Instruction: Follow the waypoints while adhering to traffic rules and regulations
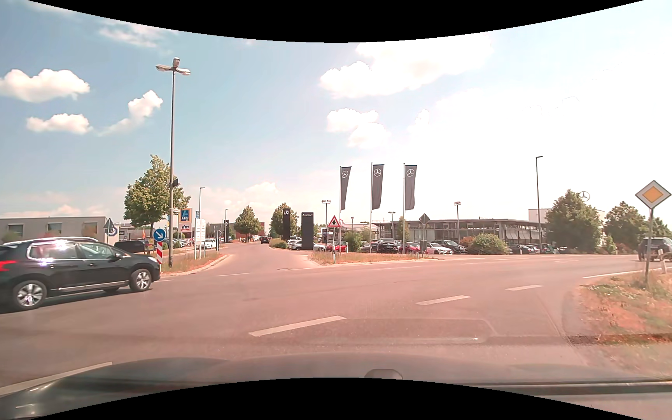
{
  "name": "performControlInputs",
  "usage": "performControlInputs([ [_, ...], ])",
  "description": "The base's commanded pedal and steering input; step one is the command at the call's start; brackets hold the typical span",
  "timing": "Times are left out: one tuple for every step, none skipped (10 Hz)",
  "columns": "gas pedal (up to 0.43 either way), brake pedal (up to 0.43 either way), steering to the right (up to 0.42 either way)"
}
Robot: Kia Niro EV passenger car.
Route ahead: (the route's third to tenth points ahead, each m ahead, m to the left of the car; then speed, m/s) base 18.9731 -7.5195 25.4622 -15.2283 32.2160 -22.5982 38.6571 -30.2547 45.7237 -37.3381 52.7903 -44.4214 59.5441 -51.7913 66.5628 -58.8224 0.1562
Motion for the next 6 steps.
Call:
performControlInputs([
  [0.0,0.159,0.062],
  [0.0,0.159,0.063],
  [0.0,0.159,0.063],
  [0.0,0.159,0.063],
  [0.0,0.159,0.063],
  [0.0,0.159,0.065],
])
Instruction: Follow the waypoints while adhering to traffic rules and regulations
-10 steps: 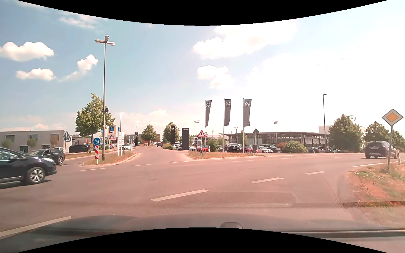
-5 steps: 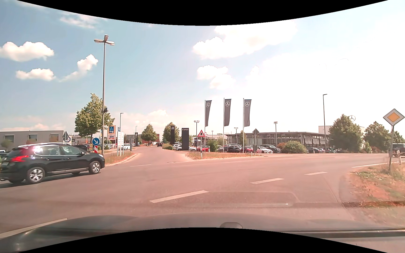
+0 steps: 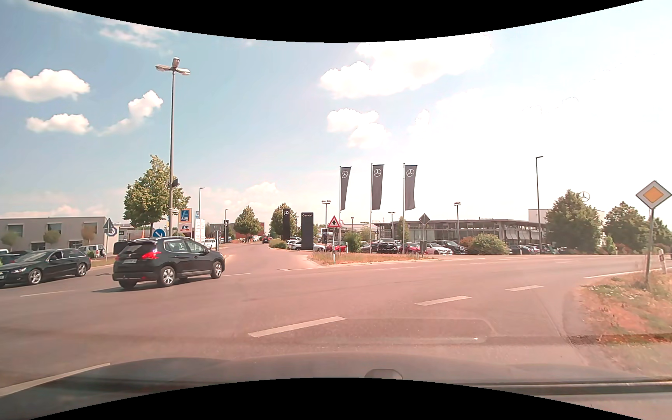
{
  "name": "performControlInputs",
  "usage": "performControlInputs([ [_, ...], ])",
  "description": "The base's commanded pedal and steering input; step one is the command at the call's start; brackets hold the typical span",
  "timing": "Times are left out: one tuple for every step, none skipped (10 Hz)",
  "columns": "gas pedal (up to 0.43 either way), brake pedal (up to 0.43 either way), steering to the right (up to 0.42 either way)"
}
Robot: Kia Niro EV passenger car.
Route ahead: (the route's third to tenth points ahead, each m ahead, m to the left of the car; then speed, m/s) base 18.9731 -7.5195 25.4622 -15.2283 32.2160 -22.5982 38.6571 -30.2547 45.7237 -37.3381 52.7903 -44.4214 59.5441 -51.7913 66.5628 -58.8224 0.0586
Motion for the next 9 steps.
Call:
performControlInputs([
  [0.0,0.159,0.068],
  [0.0,0.159,0.071],
  [0.0,0.159,0.072],
  [0.0,0.159,0.072],
  [0.0,0.159,0.073],
  [0.0,0.159,0.072],
  [0.0,0.159,0.073],
  [0.0,0.159,0.073],
  [0.0,0.159,0.074],
])
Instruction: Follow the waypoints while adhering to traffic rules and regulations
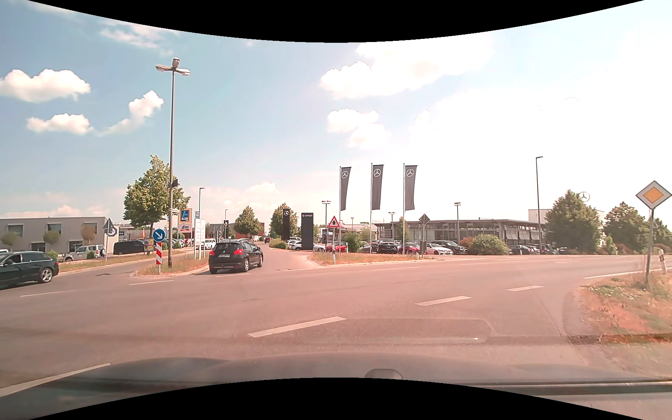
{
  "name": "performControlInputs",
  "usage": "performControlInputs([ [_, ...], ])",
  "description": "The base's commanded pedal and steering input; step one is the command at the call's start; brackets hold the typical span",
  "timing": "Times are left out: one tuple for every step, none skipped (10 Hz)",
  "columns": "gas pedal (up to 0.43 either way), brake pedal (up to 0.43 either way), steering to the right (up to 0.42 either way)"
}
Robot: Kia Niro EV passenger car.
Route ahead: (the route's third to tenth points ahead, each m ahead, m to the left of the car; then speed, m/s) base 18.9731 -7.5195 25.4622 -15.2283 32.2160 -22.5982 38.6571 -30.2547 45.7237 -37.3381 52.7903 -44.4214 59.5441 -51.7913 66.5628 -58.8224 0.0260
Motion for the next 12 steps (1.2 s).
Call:
performControlInputs([
  [0.0,0.159,0.075],
  [0.0,0.159,0.077],
  [0.0,0.159,0.079],
  [0.0,0.152,0.08],
  [0.0,0.134,0.08],
  [0.0,0.073,0.08],
  [0.0,0.037,0.081],
  [0.0,0.018,0.083],
  [0.0,0.0,0.084],
  [0.0,0.0,0.087],
  [0.0,0.0,0.09],
  [0.0,0.0,0.095],
])
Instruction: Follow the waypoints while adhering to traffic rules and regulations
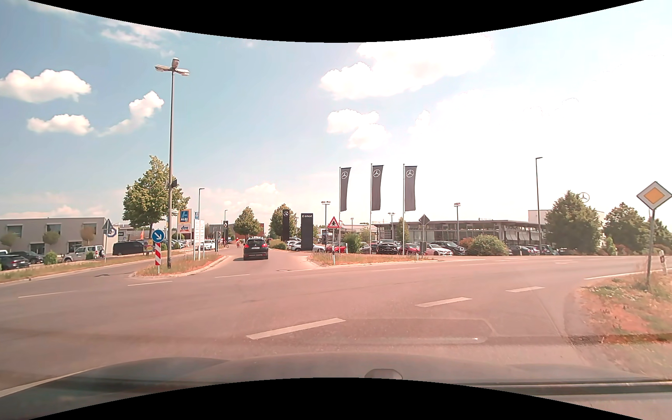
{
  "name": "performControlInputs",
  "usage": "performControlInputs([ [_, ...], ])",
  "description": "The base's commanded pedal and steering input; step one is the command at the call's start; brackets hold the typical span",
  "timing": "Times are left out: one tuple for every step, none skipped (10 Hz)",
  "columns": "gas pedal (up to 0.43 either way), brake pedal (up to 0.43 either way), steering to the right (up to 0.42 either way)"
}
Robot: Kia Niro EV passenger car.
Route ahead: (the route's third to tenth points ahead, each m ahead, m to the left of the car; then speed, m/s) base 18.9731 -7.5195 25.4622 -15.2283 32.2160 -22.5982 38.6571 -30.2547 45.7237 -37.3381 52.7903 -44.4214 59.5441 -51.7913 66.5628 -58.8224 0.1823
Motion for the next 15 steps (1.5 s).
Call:
performControlInputs([
  [0.0,0.0,0.101],
  [0.0,0.0,0.106],
  [0.15,0.0,0.113],
  [0.22,0.0,0.12],
  [0.228,0.0,0.126],
  [0.248,0.0,0.136],
  [0.248,0.0,0.146],
  [0.248,0.0,0.157],
  [0.28,0.0,0.168],
  [0.358,0.0,0.182],
  [0.39,0.0,0.198],
  [0.421,0.0,0.212],
  [0.429,0.0,0.223],
  [0.429,0.0,0.23],
  [0.429,0.0,0.232],
])
